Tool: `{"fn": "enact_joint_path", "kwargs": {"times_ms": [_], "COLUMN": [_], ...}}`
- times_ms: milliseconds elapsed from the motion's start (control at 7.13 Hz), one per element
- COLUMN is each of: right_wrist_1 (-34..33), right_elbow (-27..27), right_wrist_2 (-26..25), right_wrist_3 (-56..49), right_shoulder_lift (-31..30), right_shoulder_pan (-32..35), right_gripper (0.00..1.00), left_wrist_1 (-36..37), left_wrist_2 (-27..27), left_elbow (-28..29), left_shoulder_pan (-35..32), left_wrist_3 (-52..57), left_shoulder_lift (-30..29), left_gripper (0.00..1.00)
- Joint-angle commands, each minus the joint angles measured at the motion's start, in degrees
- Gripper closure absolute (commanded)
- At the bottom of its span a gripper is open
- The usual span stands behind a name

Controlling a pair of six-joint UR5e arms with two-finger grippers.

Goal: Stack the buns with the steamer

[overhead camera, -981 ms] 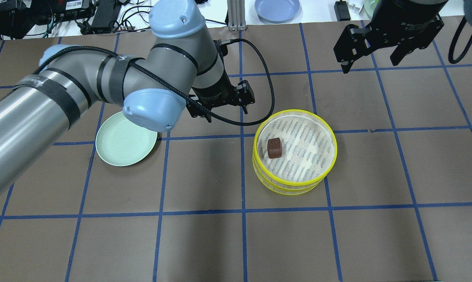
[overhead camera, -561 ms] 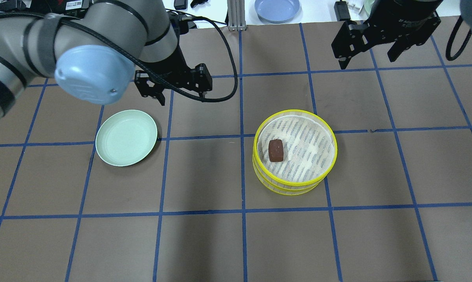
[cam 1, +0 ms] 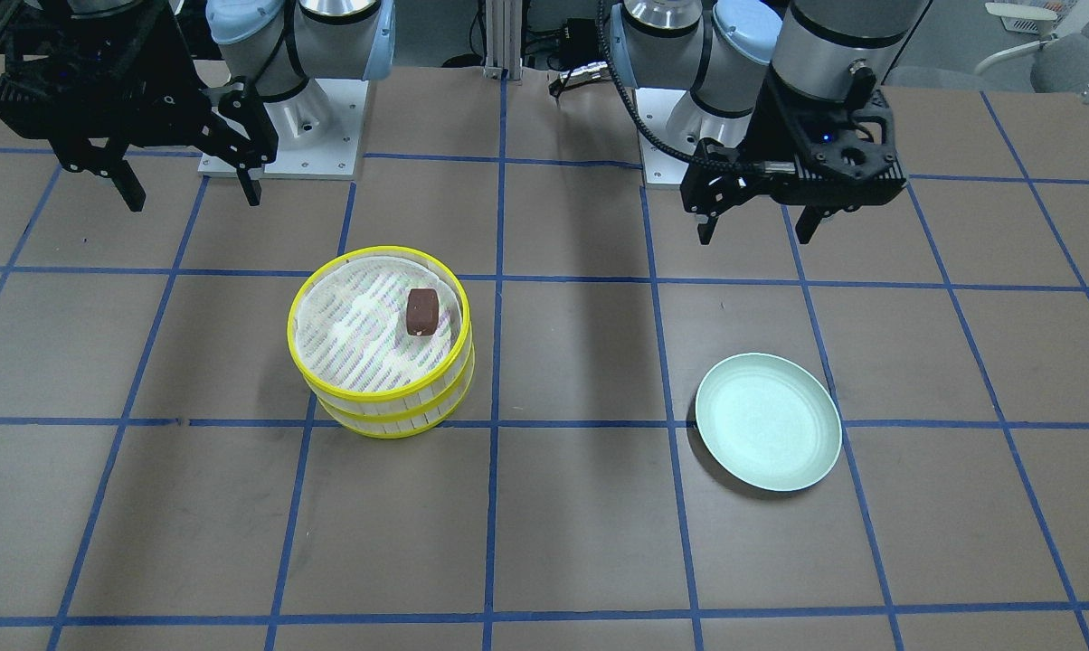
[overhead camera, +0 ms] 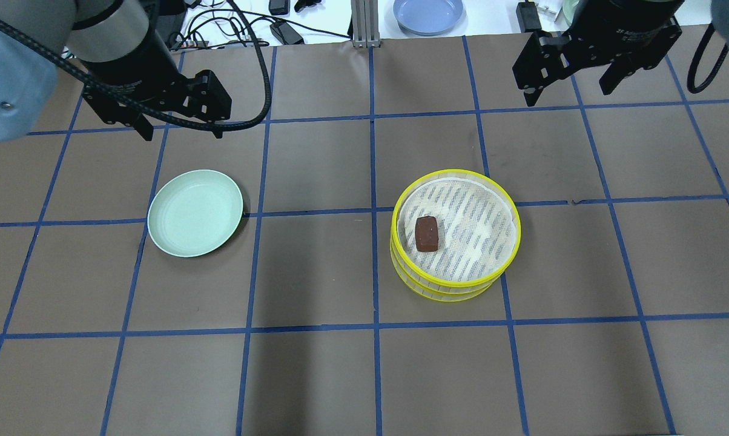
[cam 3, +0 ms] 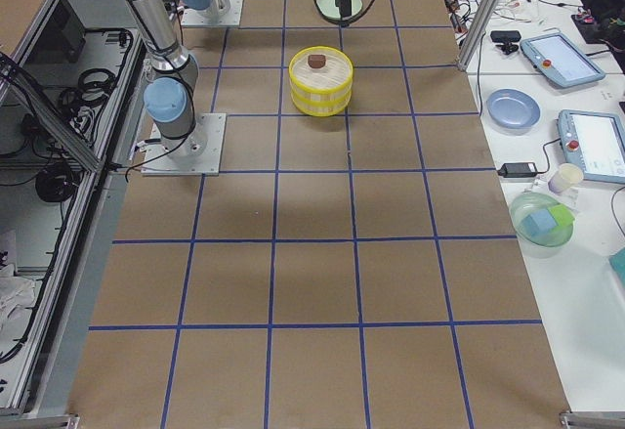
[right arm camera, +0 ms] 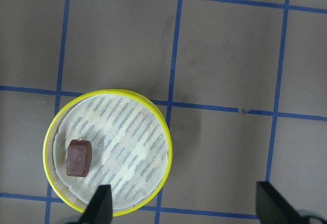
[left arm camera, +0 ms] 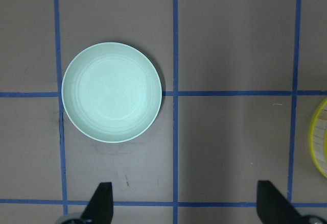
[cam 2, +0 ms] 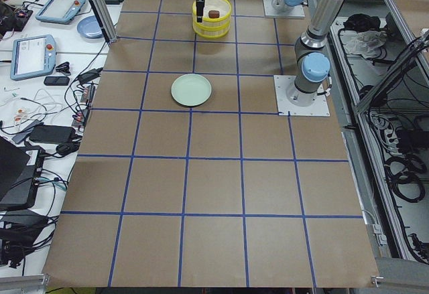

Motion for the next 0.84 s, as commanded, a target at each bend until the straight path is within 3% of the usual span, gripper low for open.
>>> {"fn": "enact_joint_path", "kwargs": {"times_ms": [0,701], "right_wrist_1": [0.30,0.12], "right_elbow": [0.06,0.06], "right_wrist_2": [-0.05,-0.83], "right_wrist_3": [0.00,-0.09], "right_shoulder_lift": [-0.15,-0.50], "right_shoulder_pan": [-0.02,-0.02], "right_gripper": [0.00,0.00], "left_wrist_1": [-1.34,-0.82], "left_wrist_2": [-0.13,-0.66], "left_elbow": [-0.24,-0.95], "left_shoulder_pan": [3.55,3.56], "left_wrist_3": [4.45,4.99], "left_shoulder_lift": [1.64,1.56], "left_gripper": [0.00,0.00]}}
